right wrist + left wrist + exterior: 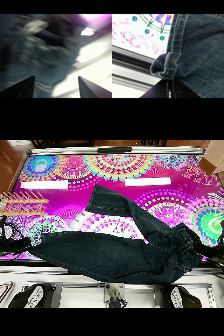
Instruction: Fold the shirts.
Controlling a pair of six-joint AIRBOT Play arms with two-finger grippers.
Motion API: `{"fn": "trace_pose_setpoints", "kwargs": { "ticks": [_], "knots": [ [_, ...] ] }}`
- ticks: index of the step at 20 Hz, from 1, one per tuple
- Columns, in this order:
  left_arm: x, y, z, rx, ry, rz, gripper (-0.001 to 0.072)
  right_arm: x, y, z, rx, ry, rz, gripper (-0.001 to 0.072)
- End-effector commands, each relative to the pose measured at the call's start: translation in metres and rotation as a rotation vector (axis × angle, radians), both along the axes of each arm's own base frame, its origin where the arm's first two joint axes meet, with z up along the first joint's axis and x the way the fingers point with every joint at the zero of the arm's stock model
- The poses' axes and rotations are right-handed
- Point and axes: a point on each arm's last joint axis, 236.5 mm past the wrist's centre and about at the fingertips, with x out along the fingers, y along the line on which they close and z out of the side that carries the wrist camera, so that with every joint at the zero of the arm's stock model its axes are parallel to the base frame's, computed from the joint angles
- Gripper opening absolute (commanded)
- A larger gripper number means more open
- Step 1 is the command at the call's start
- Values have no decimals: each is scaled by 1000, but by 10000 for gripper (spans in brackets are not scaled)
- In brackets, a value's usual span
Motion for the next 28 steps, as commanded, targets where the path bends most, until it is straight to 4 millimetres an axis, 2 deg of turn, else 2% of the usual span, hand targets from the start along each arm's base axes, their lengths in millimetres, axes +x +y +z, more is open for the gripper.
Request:
{"fn": "trace_pose_setpoints", "kwargs": {
  "ticks": [1,4,6,12,18,20,21,23,24,25,27,28],
  "knots": [
    [1,1,0,2,-4,2,71,28,8,-2,119,-135,0,652],
    [1,1,0,0,-4,9,71,20,-13,-4,41,-104,-80,656],
    [1,0,0,0,-4,9,71,18,-18,-12,39,-69,-81,663],
    [1,1,0,0,-3,9,71,44,6,-49,237,-45,-135,663],
    [1,0,0,-2,-3,20,71,40,15,-73,291,48,-148,659],
    [1,1,0,-3,-3,27,71,41,24,-83,291,92,-123,639],
    [1,0,0,-4,-2,27,71,41,31,-88,298,119,-116,536],
    [0,0,0,-5,0,27,71,41,42,-94,309,158,-82,121],
    [0,0,0,-4,-1,27,71,42,46,-90,309,161,-65,90],
    [1,1,0,-3,-4,27,71,45,46,-83,308,158,-51,89],
    [4,1,3,0,-19,27,71,58,39,-52,283,112,-23,89],
    [8,3,7,7,-33,25,71,67,32,-31,251,70,-11,89]
  ]
}}
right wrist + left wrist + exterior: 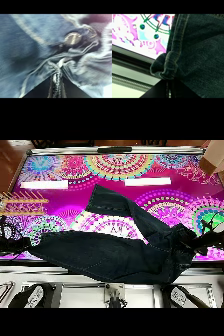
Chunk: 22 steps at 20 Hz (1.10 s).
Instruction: Fold the shirts.
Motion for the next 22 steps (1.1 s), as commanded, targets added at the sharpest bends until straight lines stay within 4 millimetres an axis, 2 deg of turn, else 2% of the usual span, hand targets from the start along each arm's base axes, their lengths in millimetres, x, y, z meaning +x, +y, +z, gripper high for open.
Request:
{"fn": "trace_pose_setpoints", "kwargs": {
  "ticks": [1,3,5,8,10,11,12,13,15,17,19,21,22],
  "knots": [
    [13,6,13,23,-55,-1,71,24,-13,60,-75,-103,35,89],
    [35,15,39,62,-149,5,71,56,-27,123,-160,-283,26,89],
    [67,19,85,78,-298,14,71,96,-34,199,-235,-549,3,88],
    [120,23,168,44,-560,106,70,151,-35,328,-292,-1007,-58,88],
    [158,19,232,-36,-761,165,69,171,-30,411,-281,-1306,-110,88],
    [180,18,267,-97,-877,201,69,176,-39,443,-299,-1428,-166,88],
    [198,17,297,-164,-973,237,69,178,-49,464,-322,-1515,-218,88],
    [217,18,323,-242,-1057,274,69,182,-61,476,-346,-1573,-260,88],
    [253,19,356,-379,-1170,324,69,200,-77,485,-341,-1654,-343,88],
    [289,16,367,-476,-1219,339,70,231,-80,483,-303,-1728,-415,88],
    [321,10,366,-500,-1235,315,69,266,-65,484,-341,-1795,-386,88],
    [342,7,375,-459,-1285,260,69,295,-45,508,-429,-1917,-347,88],
    [348,8,387,-423,-1334,231,69,300,-39,526,-456,-1990,-366,88]
  ]
}}
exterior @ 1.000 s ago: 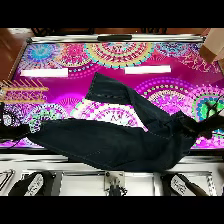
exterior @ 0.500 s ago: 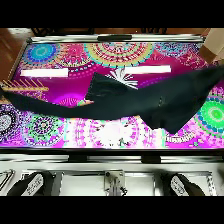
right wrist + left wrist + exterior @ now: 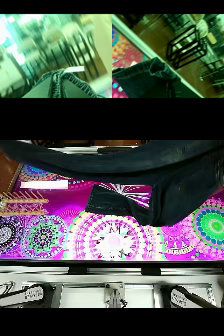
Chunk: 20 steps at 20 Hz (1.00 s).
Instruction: Fold the shirts.
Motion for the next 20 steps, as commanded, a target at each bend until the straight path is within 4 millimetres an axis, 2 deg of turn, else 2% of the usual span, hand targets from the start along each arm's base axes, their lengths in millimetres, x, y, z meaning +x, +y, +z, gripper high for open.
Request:
{"fn": "trace_pose_setpoints", "kwargs": {
  "ticks": [1,4,5,6,7,8,9,10,11,12,13,14,16,18,20],
  "knots": [
    [32,2,43,72,-176,27,69,22,11,60,-63,-287,-116,88],
    [19,20,103,136,-356,135,69,14,13,104,-66,-417,-129,88],
    [13,23,114,142,-379,145,69,7,9,114,-70,-437,-135,88],
    [9,22,116,147,-373,136,69,0,9,120,-77,-435,-131,89],
    [7,14,106,160,-320,85,69,-2,13,122,-92,-391,-94,89],
    [5,4,84,181,-226,11,69,-3,20,118,-147,-303,-47,88],
    [1,-1,55,210,-111,-59,68,-4,26,105,-234,-172,-3,89],
    [-7,-3,17,245,34,-128,68,-6,28,75,-317,15,44,88],
    [-18,0,-24,261,188,-173,68,-12,22,32,-337,226,87,89],
    [-34,5,-70,272,372,-205,69,-27,7,-25,-304,487,105,88],
    [-56,10,-117,302,556,-239,68,-49,-14,-81,-232,733,85,88],
    [-77,14,-156,318,715,-268,68,-80,-31,-139,-142,978,66,88],
    [-113,14,-219,307,937,-349,68,-131,-43,-222,-103,1312,145,88],
    [-133,5,-263,260,1041,-422,69,-160,-45,-269,-28,1473,205,88],
    [-149,-13,-286,196,1097,-484,69,-172,-38,-289,39,1525,239,88]
  ]
}}
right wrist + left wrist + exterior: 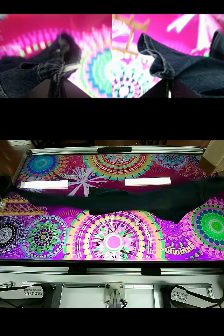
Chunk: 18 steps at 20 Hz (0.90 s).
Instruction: Fold the shirts.
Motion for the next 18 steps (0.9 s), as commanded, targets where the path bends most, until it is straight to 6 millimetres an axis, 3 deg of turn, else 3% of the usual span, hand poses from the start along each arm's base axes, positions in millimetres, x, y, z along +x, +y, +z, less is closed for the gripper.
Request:
{"fn": "trace_pose_setpoints", "kwargs": {
  "ticks": [1,4,6,9,11,13,15,18],
  "knots": [
    [-52,-25,-55,-59,235,-95,68,-68,11,-60,131,320,-11,88],
    [-64,-31,-58,-14,250,-131,68,-81,10,-62,125,366,-19,88],
    [-83,-28,-70,7,306,-130,68,-106,7,-77,111,466,-38,88],
    [-127,-31,-104,21,420,-136,69,-152,1,-110,90,589,-94,88],
    [-155,-23,-125,71,465,-137,68,-190,-5,-136,90,667,-150,88],
    [-170,-11,-132,85,458,-127,69,-215,-6,-156,121,693,-198,88],
    [-174,8,-132,82,442,-76,69,-225,-5,-173,138,683,-220,88],
    [-176,32,-135,79,421,4,69,-223,-10,-189,109,662,-221,88]
  ]
}}
